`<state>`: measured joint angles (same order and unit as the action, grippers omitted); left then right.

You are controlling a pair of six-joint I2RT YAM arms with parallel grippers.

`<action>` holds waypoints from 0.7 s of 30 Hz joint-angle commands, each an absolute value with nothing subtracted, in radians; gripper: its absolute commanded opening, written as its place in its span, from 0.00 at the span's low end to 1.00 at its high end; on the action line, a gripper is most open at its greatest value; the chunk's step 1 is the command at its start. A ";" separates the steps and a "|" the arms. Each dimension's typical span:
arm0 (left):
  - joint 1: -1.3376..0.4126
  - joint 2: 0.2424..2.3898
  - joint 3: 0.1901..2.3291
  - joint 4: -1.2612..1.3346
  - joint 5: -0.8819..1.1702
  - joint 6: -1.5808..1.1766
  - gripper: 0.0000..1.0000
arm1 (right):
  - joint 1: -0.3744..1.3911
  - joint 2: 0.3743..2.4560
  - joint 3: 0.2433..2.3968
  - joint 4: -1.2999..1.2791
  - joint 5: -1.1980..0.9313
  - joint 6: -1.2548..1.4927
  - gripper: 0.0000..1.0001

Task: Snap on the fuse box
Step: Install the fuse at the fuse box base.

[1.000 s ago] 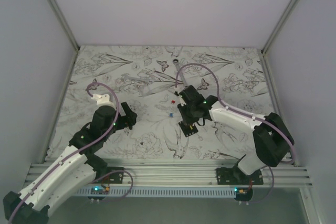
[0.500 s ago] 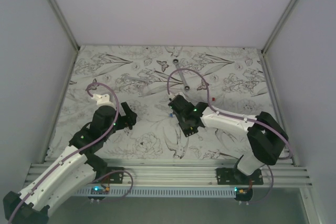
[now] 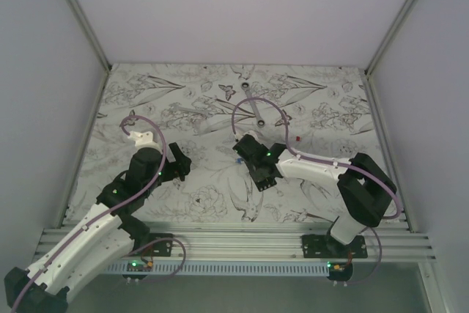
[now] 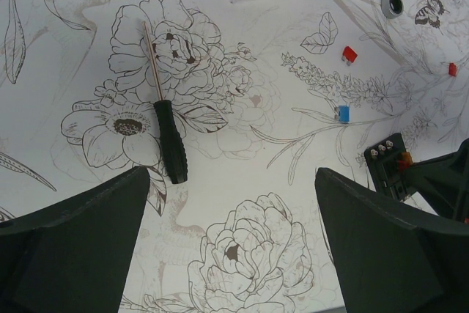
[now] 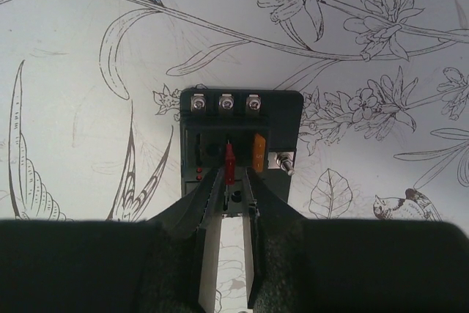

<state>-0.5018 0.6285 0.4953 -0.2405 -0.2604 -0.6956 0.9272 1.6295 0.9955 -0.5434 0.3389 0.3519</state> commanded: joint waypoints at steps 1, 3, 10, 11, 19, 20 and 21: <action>-0.493 0.632 0.495 -0.254 -0.261 -0.701 1.00 | 0.937 1.627 1.027 -0.515 0.370 0.359 0.21; -0.492 0.630 0.495 -0.254 -0.259 -0.700 1.00 | 0.937 1.629 1.027 -0.514 0.371 0.358 0.20; -0.492 0.630 0.495 -0.254 -0.259 -0.700 1.00 | 0.935 1.639 1.038 -0.516 0.367 0.353 0.11; -0.494 0.630 0.494 -0.254 -0.258 -0.700 1.00 | 0.932 1.642 1.042 -0.521 0.360 0.354 0.09; -0.493 0.625 0.494 -0.255 -0.256 -0.698 1.00 | 0.898 1.726 1.114 -0.627 0.281 0.359 0.00; -0.493 0.624 0.494 -0.255 -0.256 -0.699 1.00 | 0.896 1.734 1.122 -0.639 0.272 0.360 0.00; -0.492 0.624 0.493 -0.256 -0.256 -0.698 1.00 | 0.895 1.743 1.130 -0.649 0.265 0.360 0.00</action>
